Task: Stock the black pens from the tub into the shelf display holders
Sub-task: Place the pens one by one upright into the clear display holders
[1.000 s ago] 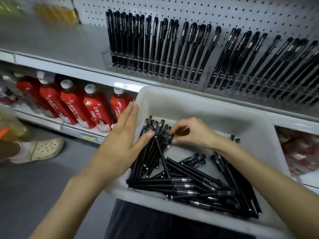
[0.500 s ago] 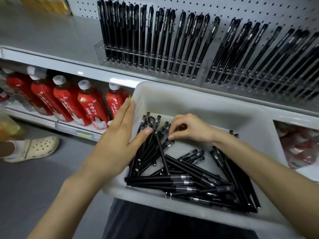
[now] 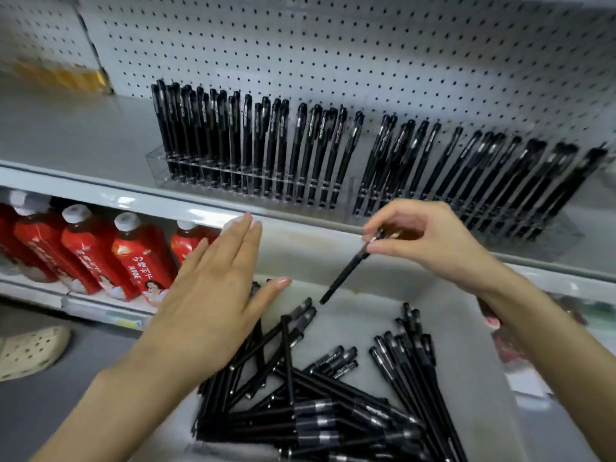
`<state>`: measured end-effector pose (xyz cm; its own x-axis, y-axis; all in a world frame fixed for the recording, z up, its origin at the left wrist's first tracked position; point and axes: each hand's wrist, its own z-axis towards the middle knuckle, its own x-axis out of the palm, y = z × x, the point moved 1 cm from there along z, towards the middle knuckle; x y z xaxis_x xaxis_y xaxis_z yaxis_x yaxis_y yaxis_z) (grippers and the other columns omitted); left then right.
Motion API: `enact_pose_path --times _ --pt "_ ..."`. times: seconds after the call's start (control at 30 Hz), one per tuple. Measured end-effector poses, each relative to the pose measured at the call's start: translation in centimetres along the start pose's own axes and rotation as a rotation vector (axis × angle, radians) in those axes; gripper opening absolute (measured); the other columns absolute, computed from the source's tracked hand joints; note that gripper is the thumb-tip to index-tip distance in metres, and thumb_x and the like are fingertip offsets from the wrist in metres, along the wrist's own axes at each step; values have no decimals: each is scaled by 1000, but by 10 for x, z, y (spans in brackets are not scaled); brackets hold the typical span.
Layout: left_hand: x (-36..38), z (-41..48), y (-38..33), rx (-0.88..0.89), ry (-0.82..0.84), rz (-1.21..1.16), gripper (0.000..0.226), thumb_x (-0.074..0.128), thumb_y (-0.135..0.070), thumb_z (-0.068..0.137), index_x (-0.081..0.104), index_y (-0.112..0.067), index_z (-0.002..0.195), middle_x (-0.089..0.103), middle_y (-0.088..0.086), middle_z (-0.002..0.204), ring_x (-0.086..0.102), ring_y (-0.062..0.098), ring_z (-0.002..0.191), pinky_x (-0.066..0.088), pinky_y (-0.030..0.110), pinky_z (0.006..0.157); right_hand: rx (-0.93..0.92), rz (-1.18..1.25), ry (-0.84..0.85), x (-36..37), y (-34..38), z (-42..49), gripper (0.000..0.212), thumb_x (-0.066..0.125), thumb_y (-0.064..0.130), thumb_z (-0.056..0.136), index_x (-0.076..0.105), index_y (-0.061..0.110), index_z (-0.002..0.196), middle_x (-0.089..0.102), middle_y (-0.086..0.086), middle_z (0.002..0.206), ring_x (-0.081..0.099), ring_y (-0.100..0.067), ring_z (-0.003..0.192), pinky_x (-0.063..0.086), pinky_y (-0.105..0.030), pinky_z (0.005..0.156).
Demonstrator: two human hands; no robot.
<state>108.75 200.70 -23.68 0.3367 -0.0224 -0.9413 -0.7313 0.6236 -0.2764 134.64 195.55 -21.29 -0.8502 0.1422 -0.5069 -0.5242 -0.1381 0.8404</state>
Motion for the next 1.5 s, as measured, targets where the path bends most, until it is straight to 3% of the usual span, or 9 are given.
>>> enact_pose_path --times 0.1,0.23,0.37,0.47,0.63,0.97,1.17,1.3,1.5 --pt "-4 32 -28 136 -32 48 81 4 -72 85 -6 -25 151 -10 -10 157 -9 -2 138 -13 19 106 -41 91 -218 -28 15 -4 20 76 15 69 69 17 88 73 -4 84 70 -17 79 55 -23 73" --pt "15 70 -63 254 -8 107 70 21 -56 95 4 -17 152 3 -3 159 6 11 144 -7 22 107 -78 76 -463 -62 27 -3 21 76 14 74 67 26 89 71 -2 86 71 -17 76 56 -22 65" --pt "31 93 -77 314 -48 228 66 28 -53 91 55 -6 129 58 9 130 55 20 120 36 39 102 -148 32 -703 -79 29 3 23 76 12 75 63 27 86 69 3 87 69 -13 82 59 -32 73" --pt "39 104 -80 302 -65 219 67 26 -53 90 59 -5 124 61 8 124 59 22 114 44 43 98 -179 -6 -834 -82 24 10 23 79 18 75 63 30 87 69 3 87 68 -13 86 57 -39 82" --pt "51 110 -74 272 -71 272 70 25 -53 91 51 -3 132 52 10 136 51 24 124 42 47 102 -231 -53 -935 -79 22 20 24 77 19 77 59 30 87 65 12 88 66 -5 85 55 -24 82" --pt "57 112 -70 298 -65 329 71 26 -53 91 48 -2 135 53 11 135 49 23 126 40 46 104 -192 -104 -774 -79 -1 41 22 76 18 78 60 30 89 64 8 86 63 0 80 50 -15 79" --pt "61 112 -67 307 -96 334 71 26 -53 91 45 -2 137 50 11 138 46 23 129 39 47 105 -197 -350 -604 -75 -16 44 26 74 25 79 65 25 103 60 19 86 56 6 84 43 -7 76" --pt "63 111 -66 318 -122 348 71 28 -53 91 45 -2 137 50 11 138 45 23 130 36 46 106 -233 -502 -532 -79 -20 45 29 74 25 78 66 17 105 57 11 87 48 1 79 38 -13 74" --pt "62 112 -66 326 -119 340 71 28 -53 92 44 -2 138 49 11 139 44 22 131 36 46 107 -265 -598 -542 -80 -18 45 31 75 22 77 66 13 105 52 6 92 43 8 80 33 -3 73"
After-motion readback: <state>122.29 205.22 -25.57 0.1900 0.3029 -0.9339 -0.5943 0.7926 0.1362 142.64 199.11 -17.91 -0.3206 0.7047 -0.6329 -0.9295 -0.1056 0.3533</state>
